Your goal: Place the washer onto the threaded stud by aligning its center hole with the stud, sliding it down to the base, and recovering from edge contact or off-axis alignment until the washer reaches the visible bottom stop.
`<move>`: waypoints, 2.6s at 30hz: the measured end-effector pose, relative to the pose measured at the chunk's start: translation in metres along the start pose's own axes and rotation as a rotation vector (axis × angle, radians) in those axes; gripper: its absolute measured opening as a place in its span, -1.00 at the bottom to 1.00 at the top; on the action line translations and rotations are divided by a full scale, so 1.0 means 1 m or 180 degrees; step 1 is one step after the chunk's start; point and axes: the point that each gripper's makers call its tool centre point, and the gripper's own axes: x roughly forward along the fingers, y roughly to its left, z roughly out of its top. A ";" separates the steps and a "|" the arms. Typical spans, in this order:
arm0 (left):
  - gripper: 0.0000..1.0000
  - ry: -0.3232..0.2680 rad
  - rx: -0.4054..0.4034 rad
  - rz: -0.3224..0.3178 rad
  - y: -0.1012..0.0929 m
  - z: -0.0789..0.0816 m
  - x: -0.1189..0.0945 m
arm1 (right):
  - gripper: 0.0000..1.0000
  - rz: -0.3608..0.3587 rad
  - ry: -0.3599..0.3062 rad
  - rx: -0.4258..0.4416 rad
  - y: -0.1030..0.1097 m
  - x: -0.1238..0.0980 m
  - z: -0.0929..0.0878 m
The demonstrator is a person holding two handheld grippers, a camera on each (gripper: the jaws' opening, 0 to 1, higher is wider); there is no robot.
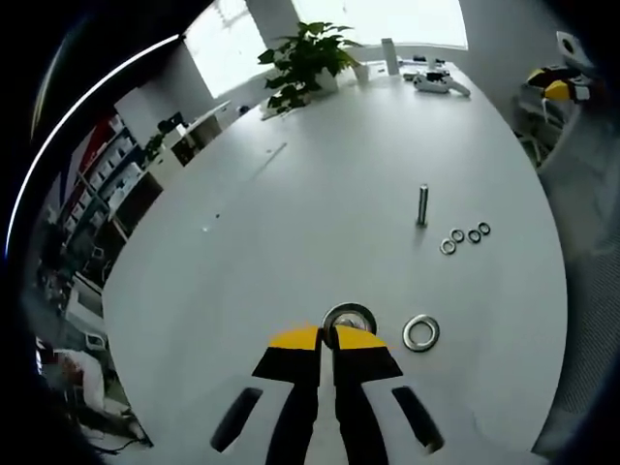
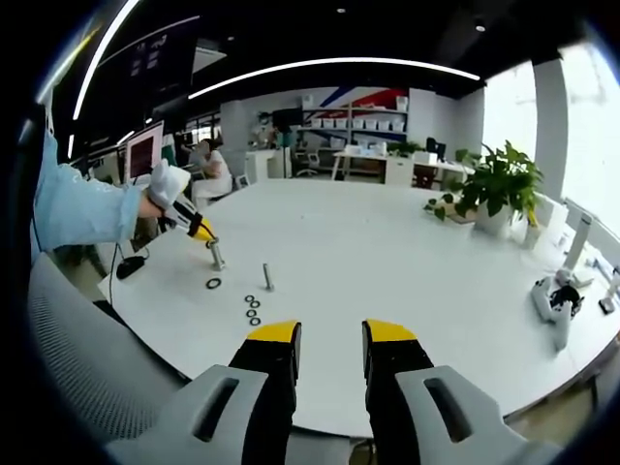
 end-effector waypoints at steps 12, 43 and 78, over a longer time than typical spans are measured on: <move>-0.97 0.0020 -0.0039 0.0024 0.004 -0.004 0.003 | -0.45 -0.0008 0.0004 0.0003 0.000 0.000 -0.001; -1.00 -0.0040 -0.0108 -0.0028 0.001 -0.001 0.003 | -0.45 -0.0013 0.0013 0.0003 0.000 0.000 -0.001; -0.86 -0.0228 -0.0392 0.0169 -0.017 -0.010 -0.004 | -0.46 -0.0006 -0.0005 0.0014 -0.001 0.000 -0.001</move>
